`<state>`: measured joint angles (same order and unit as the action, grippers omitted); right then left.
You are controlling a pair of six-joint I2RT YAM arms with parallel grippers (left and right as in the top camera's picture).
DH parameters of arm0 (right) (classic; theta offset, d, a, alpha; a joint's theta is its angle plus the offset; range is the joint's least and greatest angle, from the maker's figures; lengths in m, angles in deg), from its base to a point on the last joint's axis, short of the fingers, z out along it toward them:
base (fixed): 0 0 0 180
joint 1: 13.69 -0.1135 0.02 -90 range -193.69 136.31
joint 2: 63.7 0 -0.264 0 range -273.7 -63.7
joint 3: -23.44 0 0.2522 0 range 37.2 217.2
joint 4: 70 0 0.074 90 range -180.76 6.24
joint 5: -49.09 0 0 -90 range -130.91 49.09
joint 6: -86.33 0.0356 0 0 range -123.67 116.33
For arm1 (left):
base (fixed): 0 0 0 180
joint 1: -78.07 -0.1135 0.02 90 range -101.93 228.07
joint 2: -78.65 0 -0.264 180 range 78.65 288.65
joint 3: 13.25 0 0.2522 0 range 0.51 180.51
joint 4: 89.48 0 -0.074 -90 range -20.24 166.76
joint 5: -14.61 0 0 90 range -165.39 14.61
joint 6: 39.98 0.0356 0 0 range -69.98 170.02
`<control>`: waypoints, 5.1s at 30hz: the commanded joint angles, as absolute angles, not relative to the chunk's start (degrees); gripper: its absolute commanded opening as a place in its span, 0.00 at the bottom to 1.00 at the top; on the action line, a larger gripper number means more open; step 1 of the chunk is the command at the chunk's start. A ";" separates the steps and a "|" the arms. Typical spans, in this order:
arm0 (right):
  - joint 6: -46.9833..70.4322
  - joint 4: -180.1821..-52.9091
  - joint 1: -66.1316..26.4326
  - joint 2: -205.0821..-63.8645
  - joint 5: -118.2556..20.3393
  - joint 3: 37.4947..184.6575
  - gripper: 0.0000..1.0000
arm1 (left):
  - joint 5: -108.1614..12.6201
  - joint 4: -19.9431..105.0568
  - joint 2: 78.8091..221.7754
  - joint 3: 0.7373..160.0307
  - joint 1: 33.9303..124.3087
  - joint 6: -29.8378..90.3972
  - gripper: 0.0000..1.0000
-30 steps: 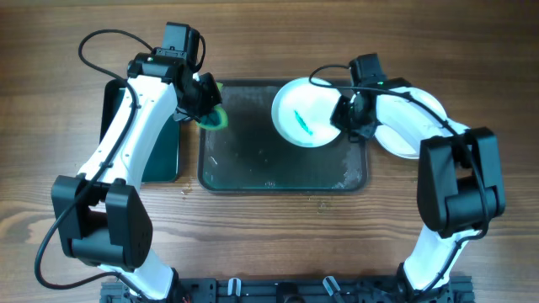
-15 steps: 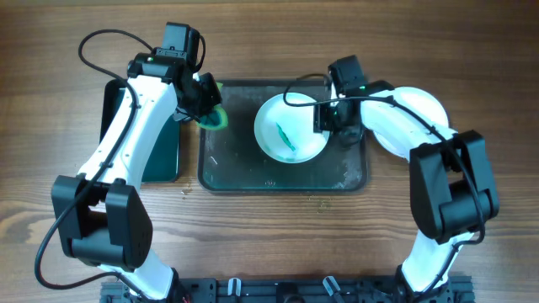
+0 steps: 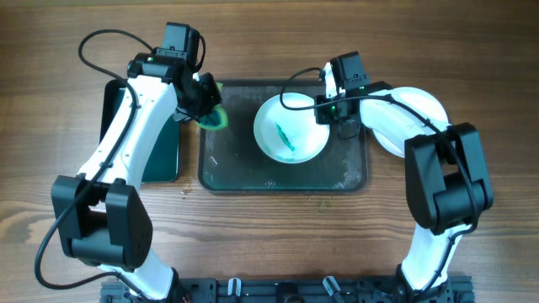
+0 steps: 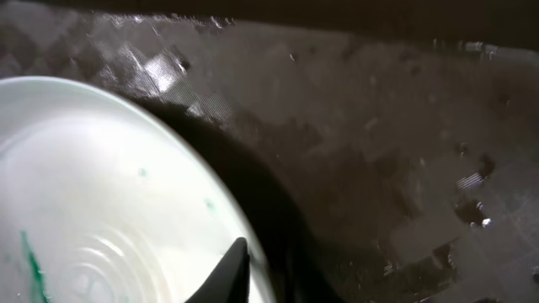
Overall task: Clean dirty plates on tray and stack at the side
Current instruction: 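Grasp the upper plate rim with the right gripper and pull it to tray center, then scrub the third plate with the sponge in the left gripper, then lift the third plate with the right gripper and stack it on the pile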
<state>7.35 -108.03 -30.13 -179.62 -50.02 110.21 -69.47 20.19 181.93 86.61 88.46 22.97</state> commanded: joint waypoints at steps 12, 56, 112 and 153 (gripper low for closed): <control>28.44 -118.90 -37.32 -180.89 -55.13 107.68 0.04 | -68.78 21.96 185.06 86.88 93.42 24.37 0.04; 24.97 -113.61 -35.58 -180.93 -63.72 104.95 0.04 | -87.94 17.74 202.50 87.42 102.26 17.26 0.04; 22.83 -123.90 -37.76 -166.90 -42.41 105.01 0.04 | -73.26 7.33 197.06 104.01 91.68 30.51 0.04; 20.29 -126.83 -39.75 -148.84 -39.46 105.01 0.04 | -71.94 7.71 197.08 104.01 91.83 30.27 0.04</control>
